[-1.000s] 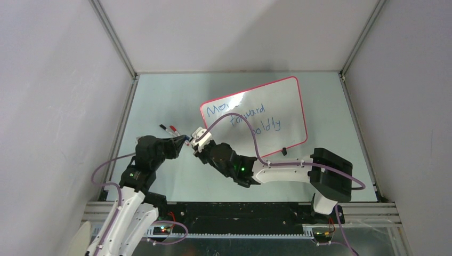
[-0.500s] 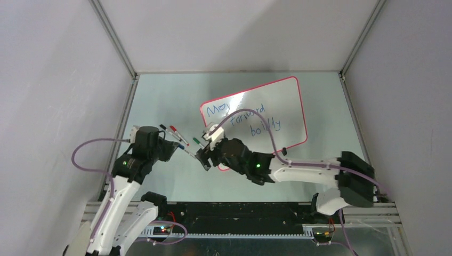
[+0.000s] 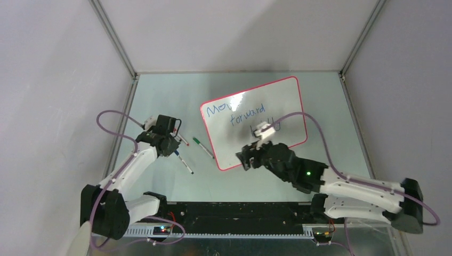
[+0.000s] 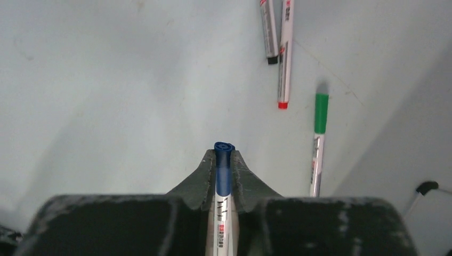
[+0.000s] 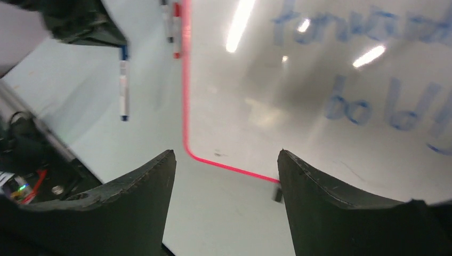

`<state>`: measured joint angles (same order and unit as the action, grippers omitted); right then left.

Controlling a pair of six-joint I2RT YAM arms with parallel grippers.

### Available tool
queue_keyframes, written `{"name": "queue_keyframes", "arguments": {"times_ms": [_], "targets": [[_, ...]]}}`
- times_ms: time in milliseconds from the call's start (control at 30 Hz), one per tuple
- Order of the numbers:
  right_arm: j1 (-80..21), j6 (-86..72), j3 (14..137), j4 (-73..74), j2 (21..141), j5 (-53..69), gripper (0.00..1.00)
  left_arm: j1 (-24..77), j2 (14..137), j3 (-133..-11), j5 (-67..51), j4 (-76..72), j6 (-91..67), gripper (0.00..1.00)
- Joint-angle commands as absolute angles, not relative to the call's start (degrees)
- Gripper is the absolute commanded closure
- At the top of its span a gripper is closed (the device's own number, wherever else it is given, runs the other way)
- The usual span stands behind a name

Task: Write a sentence on the whiteboard
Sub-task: Place the whiteboard marker at the center of the board, then reset both arms

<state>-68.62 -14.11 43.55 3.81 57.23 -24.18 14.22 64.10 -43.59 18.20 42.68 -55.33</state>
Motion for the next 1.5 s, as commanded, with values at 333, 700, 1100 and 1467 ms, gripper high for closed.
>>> {"name": "queue_keyframes", "arguments": {"times_ms": [333,700,1100,1467], "targets": [[-39.18,-20.23,23.88,16.33,25.23,-34.03,0.26,13.85,54.65,-35.61,20.44,19.15,-38.60,0.01],[3.30,-12.93,4.54,-28.65,32.08,-0.95,0.33,14.07,38.22,-14.91,23.99,-18.04,-14.68,0.01],[1.35,-5.22,8.45,-51.37,62.55,-1.77,0.35,8.75,50.45,-5.04,17.74,-58.73,5.42,0.02],[-1.80,-2.18,10.60,-61.82,77.07,-6.19,0.36,0.95,54.67,-5.57,17.00,-62.38,1.93,0.03]]}}
